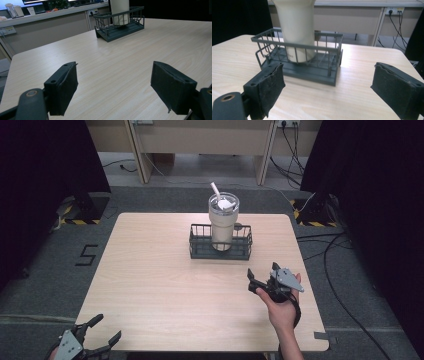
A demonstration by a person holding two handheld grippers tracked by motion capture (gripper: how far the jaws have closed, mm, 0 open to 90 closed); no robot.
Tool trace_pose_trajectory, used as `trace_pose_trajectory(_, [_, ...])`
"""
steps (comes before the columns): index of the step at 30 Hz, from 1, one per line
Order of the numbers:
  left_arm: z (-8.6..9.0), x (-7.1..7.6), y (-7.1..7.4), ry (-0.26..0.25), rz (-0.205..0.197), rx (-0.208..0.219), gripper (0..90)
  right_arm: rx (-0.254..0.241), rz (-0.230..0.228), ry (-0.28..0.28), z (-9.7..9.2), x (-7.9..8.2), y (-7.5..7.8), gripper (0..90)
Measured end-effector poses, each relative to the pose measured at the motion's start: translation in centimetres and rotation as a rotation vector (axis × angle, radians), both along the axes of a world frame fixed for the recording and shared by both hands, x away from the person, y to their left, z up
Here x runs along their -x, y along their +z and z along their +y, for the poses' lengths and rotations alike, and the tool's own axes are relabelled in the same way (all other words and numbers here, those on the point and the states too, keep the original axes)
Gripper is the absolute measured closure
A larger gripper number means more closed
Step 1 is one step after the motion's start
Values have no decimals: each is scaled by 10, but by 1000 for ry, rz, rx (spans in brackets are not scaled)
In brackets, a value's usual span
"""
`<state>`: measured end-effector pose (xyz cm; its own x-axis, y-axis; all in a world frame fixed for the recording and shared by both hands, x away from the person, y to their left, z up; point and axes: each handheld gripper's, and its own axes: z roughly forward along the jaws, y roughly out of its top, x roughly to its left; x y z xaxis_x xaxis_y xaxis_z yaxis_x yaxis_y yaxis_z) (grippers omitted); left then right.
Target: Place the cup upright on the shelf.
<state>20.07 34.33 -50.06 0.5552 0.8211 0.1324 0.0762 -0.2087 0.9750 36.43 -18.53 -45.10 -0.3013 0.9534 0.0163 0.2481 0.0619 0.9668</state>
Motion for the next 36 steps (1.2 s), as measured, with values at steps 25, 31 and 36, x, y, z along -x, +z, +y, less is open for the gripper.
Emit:
trace_pose_trajectory(25, [-1,0,0,3,2,0,209,16,36,-62,-34,37,-18,131])
trace_pose_trajectory(31, [-1,0,0,4,2,2,209,18,45,-85,-44,43,-24,140])
trace_pose_trajectory(36, [-1,0,0,4,2,0,209,18,55,-113,-54,49,-31,142])
